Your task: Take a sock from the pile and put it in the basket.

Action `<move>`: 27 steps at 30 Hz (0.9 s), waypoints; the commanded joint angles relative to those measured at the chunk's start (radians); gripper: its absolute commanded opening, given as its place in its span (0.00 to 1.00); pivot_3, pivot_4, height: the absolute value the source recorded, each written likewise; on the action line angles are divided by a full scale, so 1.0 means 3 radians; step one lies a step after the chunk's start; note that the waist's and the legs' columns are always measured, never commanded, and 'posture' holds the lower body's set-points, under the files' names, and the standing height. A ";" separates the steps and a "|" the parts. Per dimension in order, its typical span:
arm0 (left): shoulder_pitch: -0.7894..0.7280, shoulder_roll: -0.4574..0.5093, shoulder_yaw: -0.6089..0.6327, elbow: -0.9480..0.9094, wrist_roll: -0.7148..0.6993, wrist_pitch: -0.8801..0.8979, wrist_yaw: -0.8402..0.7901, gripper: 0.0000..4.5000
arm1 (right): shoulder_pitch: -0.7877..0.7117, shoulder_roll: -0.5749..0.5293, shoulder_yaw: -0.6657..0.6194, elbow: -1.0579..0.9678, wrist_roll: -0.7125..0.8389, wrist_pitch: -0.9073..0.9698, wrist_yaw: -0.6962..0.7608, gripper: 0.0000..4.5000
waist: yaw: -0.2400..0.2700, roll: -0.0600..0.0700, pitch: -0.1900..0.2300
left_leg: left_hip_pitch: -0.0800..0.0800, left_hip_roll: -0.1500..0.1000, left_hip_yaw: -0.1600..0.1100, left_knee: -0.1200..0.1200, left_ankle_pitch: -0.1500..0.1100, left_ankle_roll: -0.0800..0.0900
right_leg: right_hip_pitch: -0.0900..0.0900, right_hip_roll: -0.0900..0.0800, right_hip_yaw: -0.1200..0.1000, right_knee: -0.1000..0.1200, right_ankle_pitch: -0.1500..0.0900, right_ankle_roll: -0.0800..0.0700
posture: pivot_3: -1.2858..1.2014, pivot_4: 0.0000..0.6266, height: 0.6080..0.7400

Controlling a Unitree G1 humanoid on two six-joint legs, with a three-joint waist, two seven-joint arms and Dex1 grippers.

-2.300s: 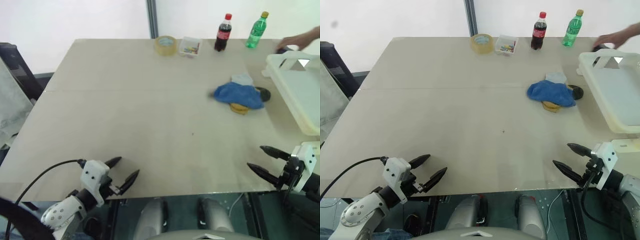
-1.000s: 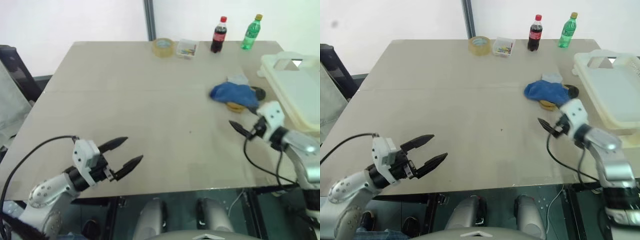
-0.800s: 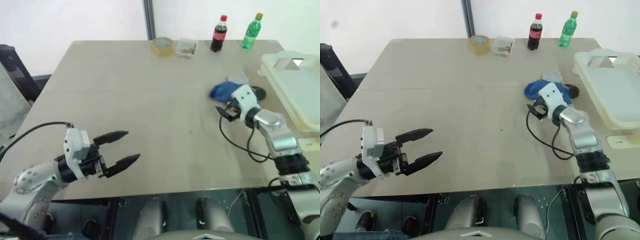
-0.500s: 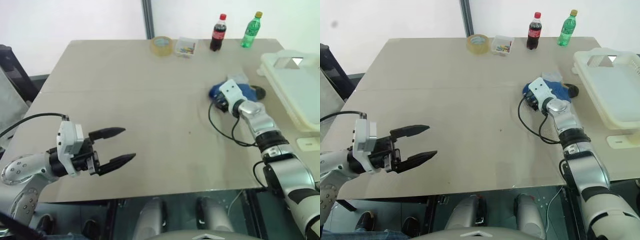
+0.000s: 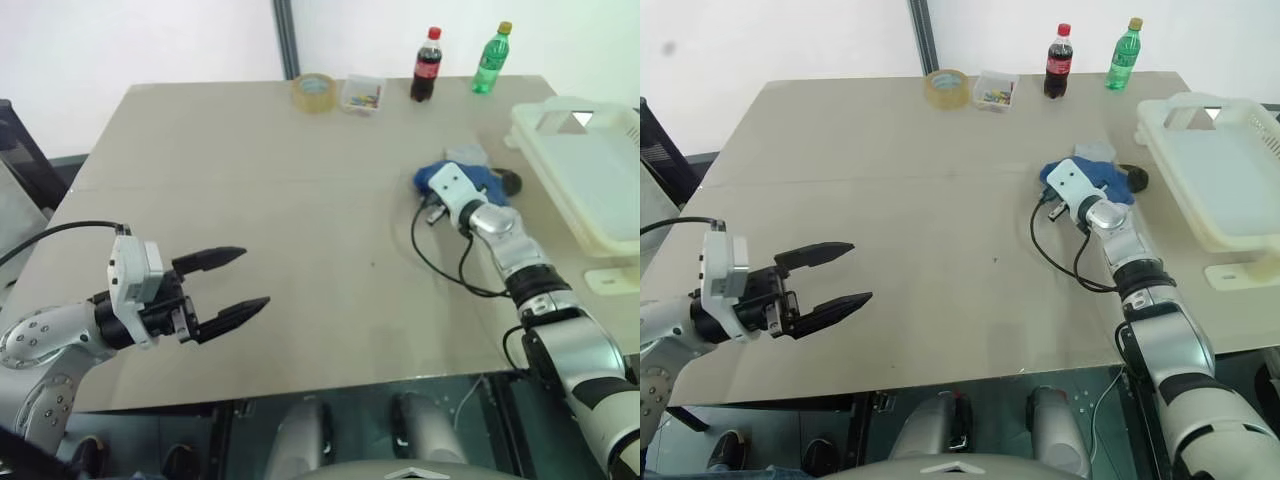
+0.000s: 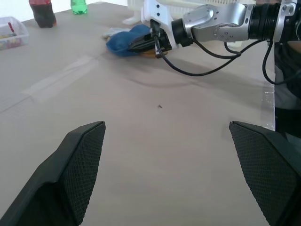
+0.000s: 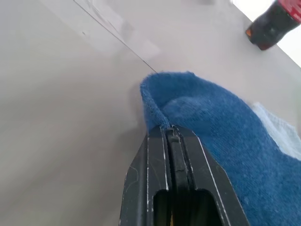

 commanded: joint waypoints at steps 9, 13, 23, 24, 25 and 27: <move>-0.0055 0.0022 0.0018 -0.0003 0.0051 -0.0004 -0.0064 1.00 | 0.1062 0.0514 0.0603 -0.2631 0.0544 0.1968 0.0824 0.03 | -0.0006 -0.0001 -0.0001 | 0.0003 0.0005 -0.0016 -0.0005 -0.0003 0.0005 | -0.0002 0.0003 -0.0002 0.0003 0.0001 0.0002 | 0.52 0.24 1.00; -0.0052 0.0016 0.0033 -0.0008 0.0055 0.0001 -0.0067 1.00 | 0.1028 0.0537 0.0619 -0.2727 0.0368 0.2030 0.0577 0.03 | 0.0007 0.0000 0.0000 | 0.0005 0.0004 -0.0019 -0.0005 -0.0002 0.0002 | -0.0002 0.0003 -0.0003 0.0010 -0.0005 -0.0008 | 0.52 0.24 1.00; -0.0094 -0.0016 -0.0028 0.0026 0.0099 -0.0015 -0.0062 1.00 | 0.0295 -0.0030 0.0313 -0.1033 -0.0127 0.0723 -0.0106 0.57 | 0.0005 -0.0002 0.0001 | 0.0001 -0.0003 -0.0012 -0.0003 0.0009 -0.0015 | -0.0003 0.0004 -0.0004 0.0011 -0.0005 -0.0013 | 0.52 0.24 1.00; -0.0104 -0.0023 -0.0042 0.0030 0.0107 -0.0019 -0.0058 1.00 | 0.0238 -0.0043 0.0318 -0.0858 -0.0155 0.0617 -0.0132 0.57 | -0.0005 -0.0002 0.0001 | 0.0001 -0.0003 -0.0009 -0.0006 0.0010 -0.0015 | -0.0003 0.0005 -0.0004 0.0012 -0.0003 -0.0010 | 0.52 0.24 1.00; -0.0107 -0.0030 -0.0049 0.0029 0.0112 -0.0023 -0.0056 1.00 | 0.0192 -0.0052 0.0323 -0.0710 -0.0178 0.0520 -0.0154 0.57 | -0.0012 -0.0002 0.0001 | 0.0003 -0.0002 -0.0007 -0.0008 0.0010 -0.0016 | -0.0004 0.0006 -0.0003 0.0011 -0.0002 -0.0009 | 0.52 0.24 1.00; -0.0114 -0.0039 -0.0058 0.0032 0.0120 -0.0030 -0.0053 1.00 | 0.0094 -0.0051 0.0317 -0.0417 -0.0224 0.0355 -0.0227 0.57 | -0.0015 -0.0002 0.0001 | 0.0003 -0.0001 -0.0005 -0.0008 0.0010 -0.0015 | -0.0004 0.0008 -0.0002 0.0011 -0.0001 -0.0007 | 0.52 0.24 1.00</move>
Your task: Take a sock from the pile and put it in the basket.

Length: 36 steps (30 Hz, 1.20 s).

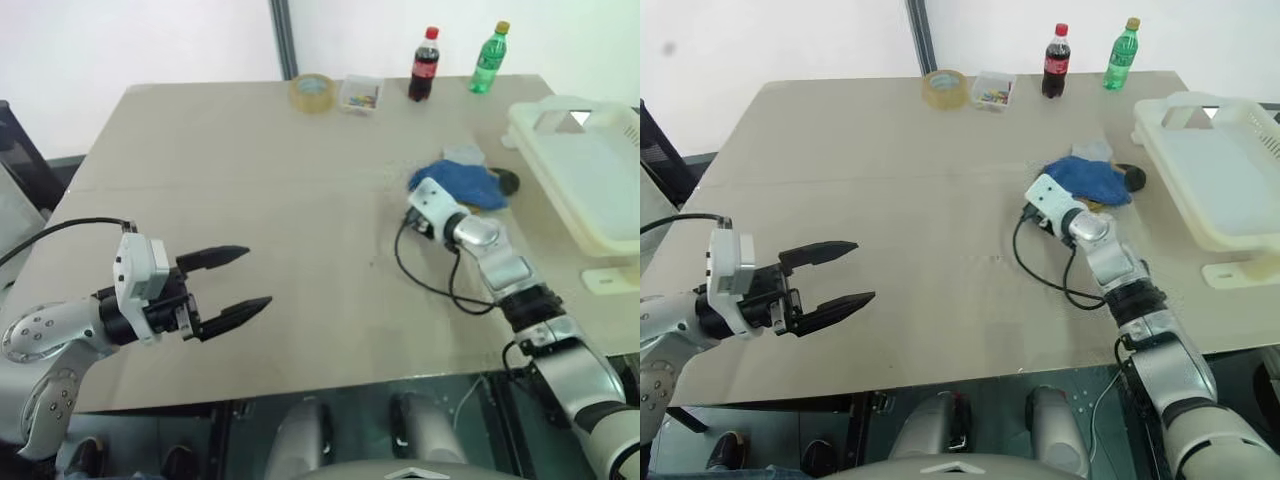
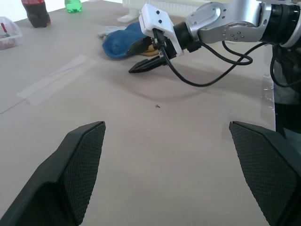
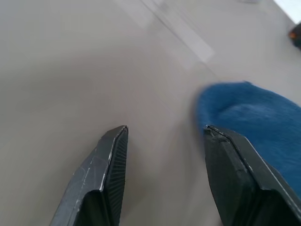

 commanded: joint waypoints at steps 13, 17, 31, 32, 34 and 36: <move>0.0011 -0.0057 0.0048 -0.0011 0.0041 -0.0080 0.0011 1.00 | -0.0588 0.0205 -0.0288 0.1278 0.0075 -0.0121 -0.0028 0.16 | 0.0013 -0.0001 -0.0001 | 0.0003 0.0000 -0.0004 0.0004 -0.0002 0.0005 | 0.0003 -0.0002 0.0002 0.0006 0.0000 -0.0002 | 0.52 0.24 1.00; 0.0018 -0.0070 0.0040 -0.0015 0.0052 -0.0090 0.0021 1.00 | -0.0586 0.0210 -0.0302 0.1289 0.0075 0.0023 0.0032 0.01 | 0.0029 -0.0003 -0.0002 | 0.0002 -0.0001 -0.0012 0.0004 -0.0002 0.0006 | 0.0004 -0.0004 0.0001 0.0006 -0.0001 -0.0004 | 0.52 0.24 1.00; -0.0022 -0.0115 -0.0011 0.0045 0.0108 -0.0138 -0.0001 1.00 | -0.0496 0.0130 -0.0297 0.0941 0.0028 -0.0064 0.0015 0.13 | 0.0025 -0.0001 -0.0001 | 0.0000 -0.0002 -0.0021 0.0004 -0.0003 0.0007 | 0.0003 -0.0003 0.0000 0.0005 -0.0001 -0.0003 | 0.52 0.24 1.00; -0.0028 -0.0115 -0.0016 0.0050 0.0110 -0.0139 -0.0004 1.00 | -0.0500 0.0131 -0.0316 0.0954 0.0031 -0.0045 0.0001 0.17 | 0.0023 -0.0001 -0.0001 | 0.0000 -0.0002 -0.0021 0.0004 -0.0003 0.0006 | 0.0003 -0.0003 0.0000 0.0005 -0.0001 -0.0003 | 0.52 0.24 1.00; -0.0034 -0.0113 -0.0024 0.0060 0.0115 -0.0143 -0.0012 1.00 | -0.0509 0.0132 -0.0334 0.0997 0.0027 -0.0053 -0.0039 0.35 | 0.0019 -0.0001 -0.0001 | 0.0001 -0.0002 -0.0021 0.0004 -0.0003 0.0007 | 0.0003 -0.0003 0.0000 0.0005 -0.0001 -0.0003 | 0.52 0.24 1.00; -0.0037 -0.0110 -0.0027 0.0071 0.0118 -0.0147 -0.0023 1.00 | -0.0521 0.0134 -0.0343 0.1037 0.0024 -0.0045 -0.0067 0.35 | 0.0016 -0.0001 -0.0001 | 0.0001 -0.0001 -0.0021 0.0004 -0.0003 0.0006 | 0.0003 -0.0003 0.0000 0.0005 -0.0001 -0.0003 | 0.52 0.24 1.00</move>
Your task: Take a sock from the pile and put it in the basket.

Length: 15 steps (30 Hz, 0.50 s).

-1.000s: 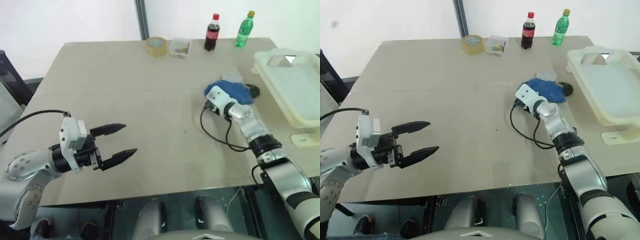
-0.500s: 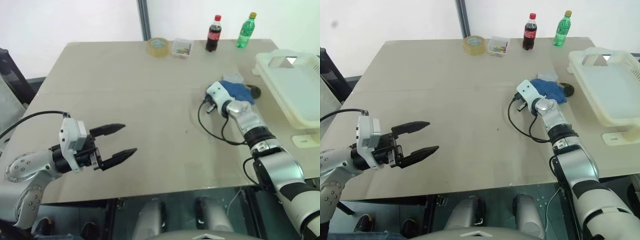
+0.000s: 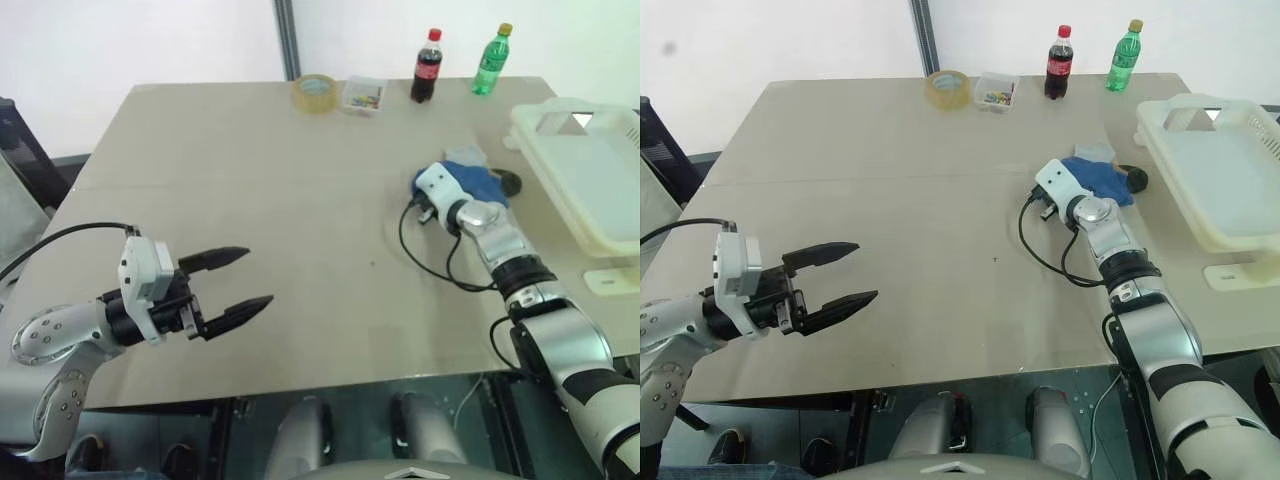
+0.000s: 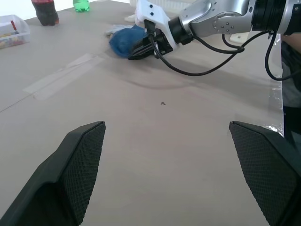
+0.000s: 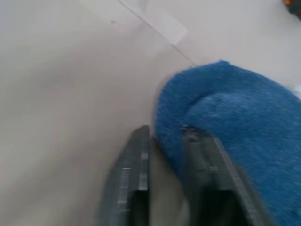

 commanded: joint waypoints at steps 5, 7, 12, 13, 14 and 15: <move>-0.0054 -0.0006 -0.0016 0.0028 0.0028 -0.0087 -0.0041 1.00 | -0.0047 0.0023 -0.0151 0.0172 0.0127 0.0282 0.0043 0.35 | 0.0004 -0.0001 -0.0001 | 0.0000 0.0000 0.0000 0.0000 -0.0001 0.0002 | 0.0001 0.0000 0.0000 0.0000 0.0000 0.0000 | 0.52 0.24 1.00; -0.0059 -0.0008 -0.0021 0.0037 0.0037 -0.0096 -0.0044 1.00 | -0.0079 0.0044 -0.0203 0.0253 0.0177 0.0369 0.0044 0.26 | 0.0004 -0.0001 -0.0001 | 0.0001 0.0000 0.0000 0.0001 -0.0003 0.0005 | 0.0001 0.0000 0.0000 0.0001 0.0000 0.0000 | 0.52 0.24 1.00; -0.0070 -0.0012 -0.0028 0.0047 0.0052 -0.0108 -0.0049 1.00 | -0.0150 0.0055 -0.0261 0.0427 0.0232 0.0444 0.0021 0.01 | 0.0010 -0.0002 -0.0002 | 0.0003 0.0000 0.0000 0.0001 -0.0003 0.0006 | 0.0002 0.0000 0.0000 0.0001 -0.0001 -0.0002 | 0.52 0.24 1.00; -0.0071 -0.0013 -0.0030 0.0049 0.0053 -0.0111 -0.0048 1.00 | -0.0164 0.0054 -0.0269 0.0465 0.0240 0.0443 0.0016 0.01 | 0.0010 -0.0002 -0.0002 | 0.0003 0.0000 0.0000 0.0001 -0.0003 0.0006 | 0.0003 0.0000 0.0000 0.0001 -0.0001 -0.0002 | 0.52 0.24 1.00; -0.0072 -0.0012 -0.0033 0.0052 0.0057 -0.0115 -0.0049 1.00 | -0.0173 0.0054 -0.0275 0.0491 0.0246 0.0439 0.0012 0.01 | 0.0010 -0.0002 -0.0002 | 0.0003 0.0000 0.0000 0.0001 -0.0003 0.0006 | 0.0003 -0.0001 0.0000 0.0001 -0.0001 -0.0002 | 0.52 0.24 1.00; -0.0072 -0.0011 -0.0035 0.0055 0.0060 -0.0119 -0.0050 1.00 | -0.0179 0.0056 -0.0281 0.0507 0.0254 0.0437 0.0012 0.01 | 0.0011 -0.0002 -0.0002 | 0.0003 0.0000 0.0000 0.0001 -0.0003 0.0006 | 0.0004 -0.0001 0.0000 0.0001 -0.0001 -0.0002 | 0.52 0.24 1.00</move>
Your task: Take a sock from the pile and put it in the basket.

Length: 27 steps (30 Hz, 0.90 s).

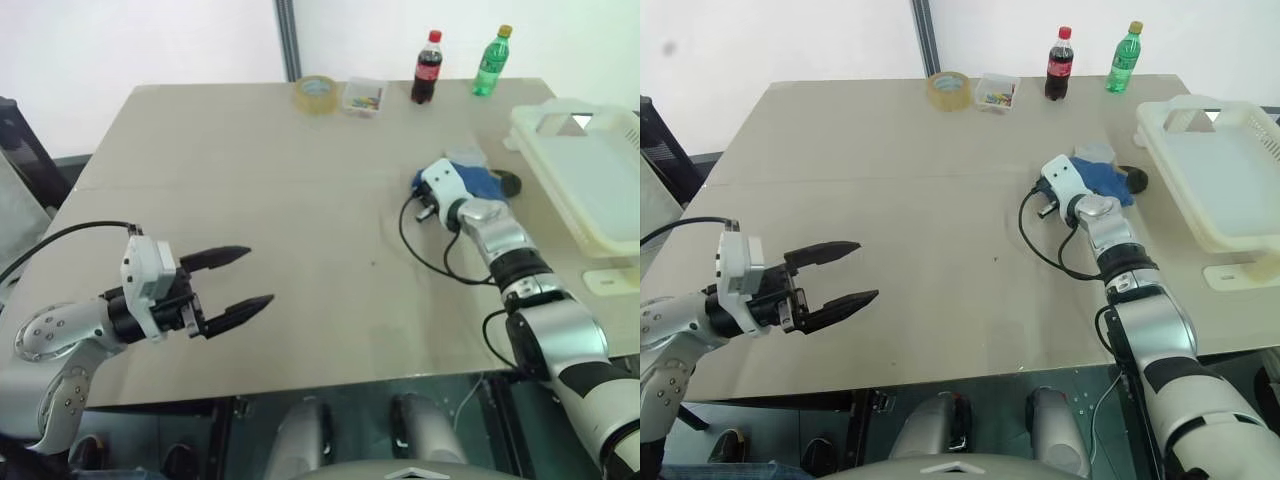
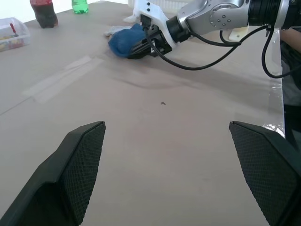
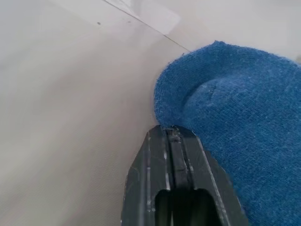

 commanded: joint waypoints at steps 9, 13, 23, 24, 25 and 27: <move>-0.0028 -0.0010 0.0018 -0.0013 0.0002 -0.0070 0.0002 1.00 | 0.0026 0.0026 -0.0147 -0.0049 0.0156 0.0179 0.0076 0.01 | 0.0000 -0.0001 -0.0002 | 0.0000 0.0000 -0.0001 0.0000 0.0000 0.0000 | 0.0000 0.0000 -0.0001 0.0000 0.0000 0.0000 | 0.52 0.24 1.00; -0.0009 -0.0012 0.0027 -0.0017 0.0003 -0.0078 -0.0001 1.00 | 0.0254 0.0066 -0.0070 -0.0776 0.0345 0.0643 0.0522 0.01 | -0.0009 0.0000 -0.0001 | -0.0003 0.0002 -0.0002 -0.0001 0.0000 0.0000 | -0.0003 0.0001 -0.0001 0.0000 0.0003 0.0004 | 0.52 0.24 1.00; 0.0044 -0.0019 0.0050 0.0013 0.0013 -0.0105 -0.0012 1.00 | 0.1323 -0.0055 0.0591 -0.3497 0.0926 0.2260 0.1215 0.01 | -0.0012 0.0001 0.0000 | -0.0004 0.0006 -0.0007 -0.0006 -0.0001 0.0001 | -0.0005 0.0001 -0.0006 0.0000 0.0002 0.0005 | 0.52 0.24 1.00; 0.0046 -0.0014 0.0044 0.0027 0.0024 -0.0113 -0.0023 1.00 | 0.1374 -0.0018 0.0656 -0.3661 0.0985 0.2373 0.1205 0.01 | -0.0007 0.0002 0.0001 | -0.0003 0.0006 -0.0007 -0.0006 -0.0001 0.0001 | -0.0004 0.0001 -0.0007 -0.0001 0.0000 0.0002 | 0.52 0.24 1.00; 0.0045 -0.0010 0.0039 0.0037 0.0031 -0.0118 -0.0030 1.00 | 0.1412 0.0026 0.0708 -0.3786 0.1034 0.2474 0.1178 0.01 | -0.0006 0.0001 0.0001 | -0.0004 0.0006 -0.0008 -0.0005 -0.0001 0.0001 | -0.0005 0.0001 -0.0007 0.0000 -0.0001 -0.0001 | 0.52 0.24 1.00; 0.0034 -0.0006 0.0026 0.0060 0.0040 -0.0128 -0.0042 1.00 | 0.1474 0.0158 0.0820 -0.3976 0.1115 0.2637 0.1088 0.01 | -0.0006 0.0001 0.0001 | -0.0003 0.0006 -0.0008 -0.0003 -0.0001 0.0000 | -0.0004 0.0001 -0.0007 0.0001 -0.0003 -0.0003 | 0.52 0.24 1.00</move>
